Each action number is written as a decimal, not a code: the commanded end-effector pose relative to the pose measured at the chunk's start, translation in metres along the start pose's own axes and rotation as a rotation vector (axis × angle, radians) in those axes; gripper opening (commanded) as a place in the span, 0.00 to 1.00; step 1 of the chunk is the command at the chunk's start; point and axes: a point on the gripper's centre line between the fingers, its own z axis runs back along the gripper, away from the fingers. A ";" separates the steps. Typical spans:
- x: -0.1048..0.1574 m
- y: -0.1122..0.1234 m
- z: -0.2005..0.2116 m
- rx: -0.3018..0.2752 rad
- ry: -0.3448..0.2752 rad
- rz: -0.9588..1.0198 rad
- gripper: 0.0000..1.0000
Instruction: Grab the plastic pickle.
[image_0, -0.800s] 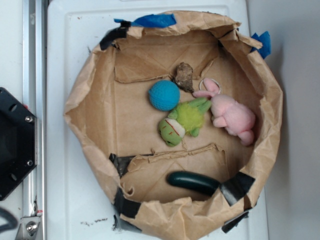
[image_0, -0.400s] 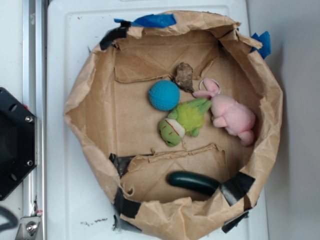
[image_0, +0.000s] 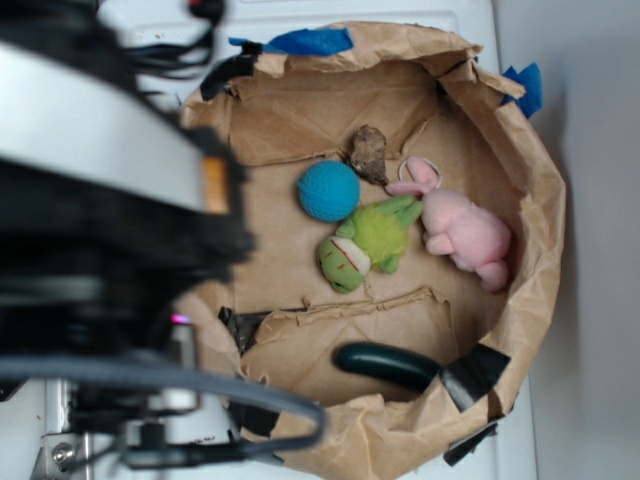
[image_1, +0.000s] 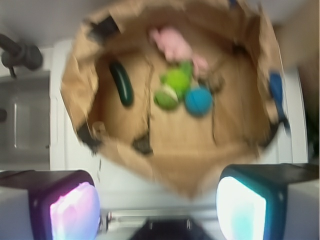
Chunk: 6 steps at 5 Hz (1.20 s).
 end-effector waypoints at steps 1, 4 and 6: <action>0.016 0.001 -0.043 -0.107 -0.048 -0.152 1.00; 0.033 0.043 -0.086 -0.164 -0.023 -0.060 1.00; 0.040 0.020 -0.137 -0.084 -0.029 -0.163 1.00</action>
